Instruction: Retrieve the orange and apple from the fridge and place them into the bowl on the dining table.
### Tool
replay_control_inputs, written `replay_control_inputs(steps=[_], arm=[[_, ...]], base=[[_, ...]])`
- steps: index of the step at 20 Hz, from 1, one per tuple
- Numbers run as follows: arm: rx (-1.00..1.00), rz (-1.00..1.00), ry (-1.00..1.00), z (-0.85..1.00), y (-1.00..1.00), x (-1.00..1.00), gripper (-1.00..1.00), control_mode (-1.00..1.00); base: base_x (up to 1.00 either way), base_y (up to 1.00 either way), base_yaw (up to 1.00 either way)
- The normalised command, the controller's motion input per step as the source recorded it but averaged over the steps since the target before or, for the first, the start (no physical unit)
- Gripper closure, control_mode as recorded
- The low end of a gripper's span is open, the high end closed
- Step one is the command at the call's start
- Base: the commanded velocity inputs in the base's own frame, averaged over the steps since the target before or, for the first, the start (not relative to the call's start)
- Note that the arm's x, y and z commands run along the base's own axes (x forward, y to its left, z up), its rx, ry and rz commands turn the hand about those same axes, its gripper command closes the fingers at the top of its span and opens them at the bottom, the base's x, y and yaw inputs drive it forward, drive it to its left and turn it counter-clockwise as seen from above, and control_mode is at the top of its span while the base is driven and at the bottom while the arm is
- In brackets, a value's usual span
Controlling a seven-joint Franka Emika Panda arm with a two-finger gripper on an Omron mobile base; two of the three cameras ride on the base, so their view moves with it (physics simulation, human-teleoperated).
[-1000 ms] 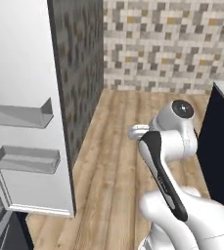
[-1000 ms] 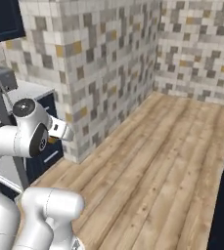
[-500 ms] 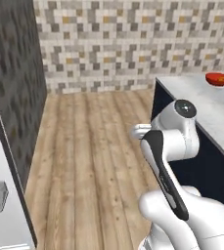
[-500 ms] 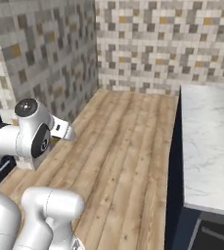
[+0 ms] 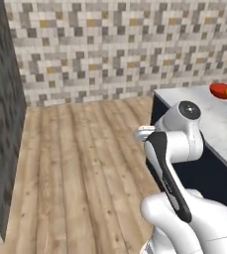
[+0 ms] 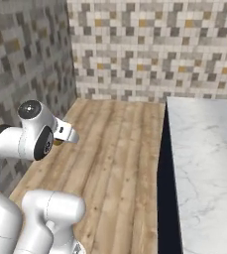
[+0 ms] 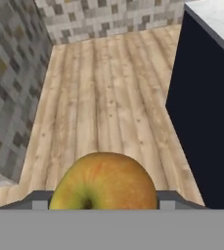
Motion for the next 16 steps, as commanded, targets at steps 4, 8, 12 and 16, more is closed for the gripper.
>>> replay_control_inputs(steps=[4,8,12,16], arm=[[0.00,0.00,0.00,0.00,0.00,0.00,1.00,1.00],[0.00,0.00,0.00,0.00,0.00,0.00,1.00,1.00],[0.00,0.00,0.00,0.00,0.00,0.00,1.00,1.00],[0.00,0.00,0.00,0.00,0.00,0.00,1.00,1.00]], base=[[1.00,0.00,-0.20],[1.00,0.01,-0.22],[1.00,0.00,-0.24],[1.00,0.00,-0.30]])
